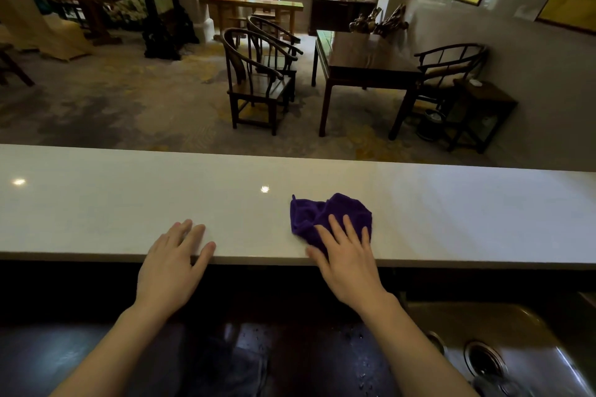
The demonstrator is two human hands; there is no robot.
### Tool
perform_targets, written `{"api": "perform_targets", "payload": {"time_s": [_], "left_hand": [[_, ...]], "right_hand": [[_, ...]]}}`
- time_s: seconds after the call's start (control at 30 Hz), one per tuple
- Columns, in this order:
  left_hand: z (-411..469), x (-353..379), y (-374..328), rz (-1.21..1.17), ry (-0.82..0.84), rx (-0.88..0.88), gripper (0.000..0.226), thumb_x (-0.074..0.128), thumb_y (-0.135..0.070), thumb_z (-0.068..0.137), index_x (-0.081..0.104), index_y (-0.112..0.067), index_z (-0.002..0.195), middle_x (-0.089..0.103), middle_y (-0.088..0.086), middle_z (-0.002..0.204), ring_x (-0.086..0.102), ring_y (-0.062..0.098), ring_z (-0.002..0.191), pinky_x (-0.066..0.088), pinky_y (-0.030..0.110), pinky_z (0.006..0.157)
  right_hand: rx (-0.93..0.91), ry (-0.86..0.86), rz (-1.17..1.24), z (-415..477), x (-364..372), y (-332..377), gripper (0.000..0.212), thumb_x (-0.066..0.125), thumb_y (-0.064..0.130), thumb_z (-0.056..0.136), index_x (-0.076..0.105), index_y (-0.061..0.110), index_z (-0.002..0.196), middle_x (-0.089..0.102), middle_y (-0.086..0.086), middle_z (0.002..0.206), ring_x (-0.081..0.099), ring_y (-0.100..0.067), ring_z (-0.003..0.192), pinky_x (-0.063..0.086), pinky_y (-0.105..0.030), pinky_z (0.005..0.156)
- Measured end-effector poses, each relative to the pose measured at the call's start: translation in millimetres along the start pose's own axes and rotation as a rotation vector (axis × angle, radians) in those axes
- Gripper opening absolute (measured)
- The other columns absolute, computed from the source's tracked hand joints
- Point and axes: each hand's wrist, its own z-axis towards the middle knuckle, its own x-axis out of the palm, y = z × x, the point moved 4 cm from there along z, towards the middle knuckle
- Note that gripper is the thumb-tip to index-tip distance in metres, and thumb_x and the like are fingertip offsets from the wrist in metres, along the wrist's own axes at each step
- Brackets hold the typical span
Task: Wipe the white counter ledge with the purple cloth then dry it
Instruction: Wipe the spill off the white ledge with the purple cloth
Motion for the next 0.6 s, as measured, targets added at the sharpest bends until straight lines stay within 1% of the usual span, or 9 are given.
{"api": "perform_targets", "payload": {"time_s": [0.07,0.17,0.27,0.3,0.37,0.4,0.47,0.53,0.6], "left_hand": [[-0.7,-0.6,-1.2,-0.003,0.017,0.002,0.052,0.05,-0.044,0.096,0.051,-0.016,0.14,0.045,0.011,0.152,0.039,0.029,0.142,0.031,0.045,0.117],[0.2,-2.4,-1.4,-0.01,0.06,0.012,0.054,0.049,-0.044,0.096,0.048,-0.016,0.143,0.041,0.011,0.155,0.035,0.029,0.144,0.028,0.044,0.118],[-0.1,-6.1,-3.7,-0.037,0.092,0.012,0.055,0.05,-0.044,0.096,0.048,-0.015,0.143,0.038,0.011,0.156,0.033,0.028,0.145,0.026,0.044,0.12],[-1.0,-7.7,-6.5,-0.052,0.091,0.021,0.055,0.051,-0.044,0.095,0.049,-0.015,0.142,0.039,0.01,0.156,0.033,0.028,0.145,0.026,0.044,0.12],[-5.1,-10.8,-16.6,-0.134,0.08,0.047,0.054,0.056,-0.043,0.094,0.051,-0.016,0.14,0.041,0.008,0.155,0.035,0.025,0.144,0.027,0.042,0.119],[-7.8,-12.0,-23.8,-0.203,0.075,0.059,0.054,0.058,-0.043,0.092,0.051,-0.017,0.14,0.043,0.005,0.153,0.037,0.023,0.143,0.029,0.04,0.118],[-14.0,-14.6,-40.6,-0.391,0.059,0.067,0.055,0.062,-0.047,0.088,0.054,-0.021,0.136,0.051,-0.002,0.144,0.046,0.017,0.134,0.036,0.034,0.111],[-20.3,-15.3,-59.6,-0.66,0.08,0.021,0.059,0.063,-0.059,0.081,0.057,-0.028,0.132,0.059,-0.011,0.132,0.055,0.008,0.121,0.043,0.027,0.099],[-23.4,-11.3,-77.3,-0.945,0.167,-0.079,0.062,0.063,-0.069,0.075,0.061,-0.035,0.126,0.066,-0.013,0.125,0.061,0.005,0.116,0.048,0.026,0.096]], "right_hand": [[-0.024,0.011,-0.043,-3.0,-1.5,3.5,0.068,0.021,0.068,0.096,0.032,0.031,0.153,0.024,-0.004,0.166,0.01,-0.034,0.155,0.001,-0.059,0.122],[-0.053,-0.022,0.003,-5.2,-6.5,10.2,0.048,0.037,0.047,0.105,0.043,0.027,0.148,0.038,-0.004,0.161,0.022,-0.033,0.152,0.005,-0.059,0.124],[-0.017,-0.124,0.191,-9.4,-19.6,16.3,0.026,0.045,0.028,0.106,0.061,0.02,0.125,0.069,-0.006,0.128,0.055,-0.031,0.128,0.023,-0.054,0.121],[0.008,-0.157,0.287,-11.8,-26.0,17.6,0.021,0.045,0.027,0.106,0.061,0.019,0.116,0.073,-0.004,0.11,0.063,-0.029,0.109,0.035,-0.051,0.114],[0.066,-0.189,0.466,-15.0,-40.0,19.3,0.02,0.043,0.03,0.106,0.059,0.019,0.107,0.07,-0.001,0.092,0.063,-0.021,0.083,0.052,-0.04,0.083],[0.086,-0.19,0.556,-16.1,-47.9,20.5,0.019,0.042,0.031,0.107,0.059,0.021,0.106,0.068,0.002,0.091,0.062,-0.014,0.079,0.051,-0.031,0.07],[0.107,-0.164,0.75,-18.4,-61.6,24.0,0.018,0.042,0.034,0.107,0.059,0.028,0.104,0.068,0.01,0.091,0.063,-0.002,0.081,0.047,-0.016,0.061],[0.139,-0.089,0.942,-21.4,-70.8,28.8,0.021,0.042,0.039,0.106,0.062,0.036,0.103,0.071,0.01,0.093,0.064,0.005,0.087,0.049,-0.015,0.066],[0.187,0.009,1.147,-26.4,-73.6,35.1,0.024,0.043,0.043,0.105,0.066,0.043,0.103,0.074,0.013,0.101,0.069,-0.001,0.092,0.054,-0.027,0.076]]}}
